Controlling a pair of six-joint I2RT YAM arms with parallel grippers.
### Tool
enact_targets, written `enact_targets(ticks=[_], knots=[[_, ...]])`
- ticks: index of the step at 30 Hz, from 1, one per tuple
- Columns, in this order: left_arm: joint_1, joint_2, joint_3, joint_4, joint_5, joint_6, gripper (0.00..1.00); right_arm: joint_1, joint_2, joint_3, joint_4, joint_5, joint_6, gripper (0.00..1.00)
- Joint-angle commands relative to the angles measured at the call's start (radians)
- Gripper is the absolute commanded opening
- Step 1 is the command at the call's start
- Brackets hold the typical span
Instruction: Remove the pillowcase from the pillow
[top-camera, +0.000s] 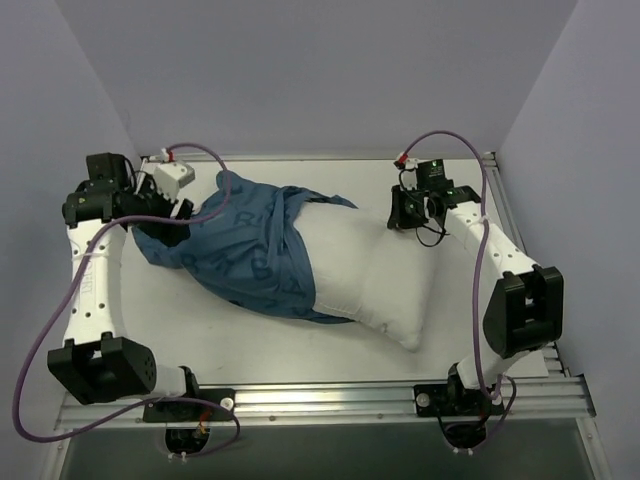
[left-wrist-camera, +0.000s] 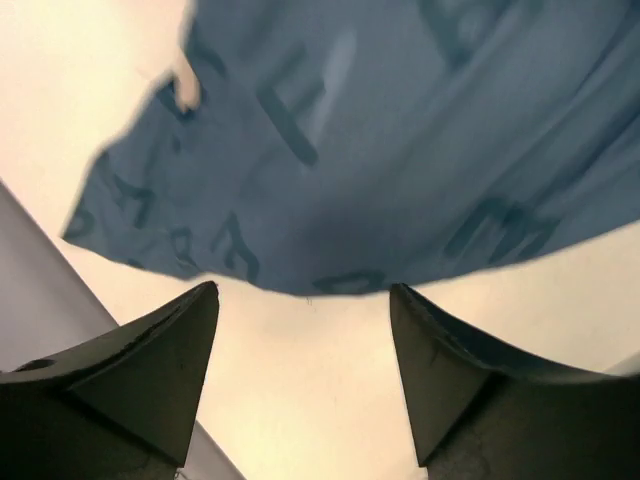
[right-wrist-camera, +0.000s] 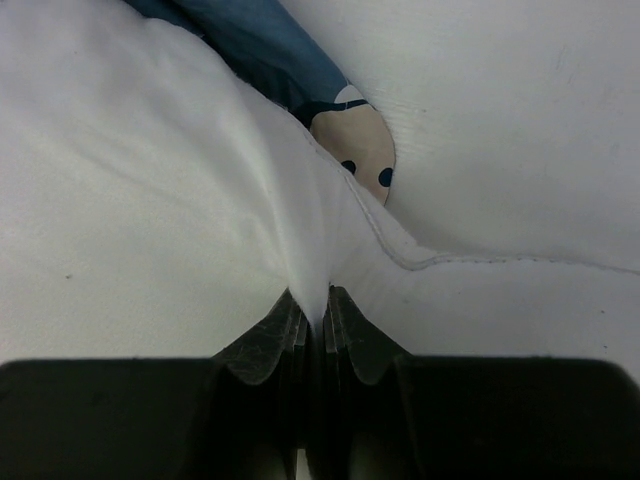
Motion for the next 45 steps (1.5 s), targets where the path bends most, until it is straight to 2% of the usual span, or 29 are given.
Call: enact_targets(ticks=[1, 2, 4, 6, 8, 9, 11, 13, 14, 15, 17, 19, 25, 26, 28, 29, 32, 35, 40, 45], knots=[[-0.011, -0.003, -0.195, 0.028, -0.146, 0.216, 0.76, -0.025, 0.087, 0.107, -0.003, 0.104, -0.056, 0.00], [-0.008, 0.003, -0.225, 0.038, -0.178, 0.293, 0.59, -0.028, 0.104, 0.124, -0.006, 0.110, -0.062, 0.00], [-0.007, 0.028, -0.294, 0.061, -0.218, 0.360, 0.54, -0.034, 0.150, 0.157, -0.015, 0.126, -0.067, 0.00], [-0.003, 0.040, -0.353, 0.125, -0.278, 0.412, 0.62, -0.042, 0.176, 0.203, -0.026, 0.135, -0.093, 0.00], [0.004, 0.033, -0.393, 0.169, -0.286, 0.485, 0.76, -0.043, 0.204, 0.236, -0.035, 0.138, -0.102, 0.00], [0.021, 0.022, -0.417, 0.223, -0.251, 0.512, 0.84, -0.043, 0.210, 0.244, -0.035, 0.137, -0.102, 0.00], [0.033, -0.025, -0.508, 0.286, -0.189, 0.578, 0.91, -0.043, 0.224, 0.252, -0.033, 0.134, -0.104, 0.00], [0.032, -0.065, -0.613, 0.425, -0.137, 0.606, 0.97, -0.043, 0.232, 0.250, -0.024, 0.130, -0.114, 0.00], [0.030, -0.072, -0.640, 0.480, -0.135, 0.598, 0.94, -0.045, 0.235, 0.249, -0.021, 0.129, -0.119, 0.00], [0.029, -0.072, -0.660, 0.602, -0.141, 0.569, 0.94, -0.045, 0.238, 0.249, -0.021, 0.132, -0.122, 0.00], [0.032, -0.035, -0.658, 0.659, -0.155, 0.514, 0.94, -0.045, 0.242, 0.250, -0.020, 0.135, -0.124, 0.00], [0.032, 0.026, -0.654, 0.689, -0.161, 0.521, 0.94, -0.049, 0.247, 0.249, -0.009, 0.129, -0.128, 0.00], [-0.013, 0.175, -0.729, 0.970, -0.217, 0.489, 0.96, -0.051, 0.272, 0.253, 0.011, 0.117, -0.130, 0.00], [-0.013, 0.187, -0.726, 0.996, -0.206, 0.468, 0.85, -0.052, 0.270, 0.252, 0.011, 0.123, -0.131, 0.00], [-0.013, 0.192, -0.721, 0.986, -0.175, 0.454, 0.48, -0.054, 0.259, 0.246, 0.025, 0.144, -0.136, 0.00], [-0.013, 0.186, -0.715, 0.914, -0.146, 0.464, 0.03, -0.063, 0.253, 0.234, 0.034, 0.147, -0.136, 0.00], [-0.007, 0.131, -0.724, 0.890, -0.071, 0.422, 0.02, -0.100, 0.230, 0.224, 0.054, 0.175, -0.112, 0.00], [0.027, 0.059, -0.761, 0.988, -0.144, 0.321, 0.02, -0.175, 0.203, 0.223, 0.049, 0.225, -0.082, 0.00], [0.197, 0.046, -0.628, 0.928, -0.212, 0.228, 0.02, -0.293, 0.121, 0.191, 0.065, 0.264, -0.045, 0.00], [0.311, 0.019, -0.574, 0.933, -0.244, 0.234, 0.02, -0.347, 0.086, 0.203, 0.048, 0.353, -0.042, 0.00]])
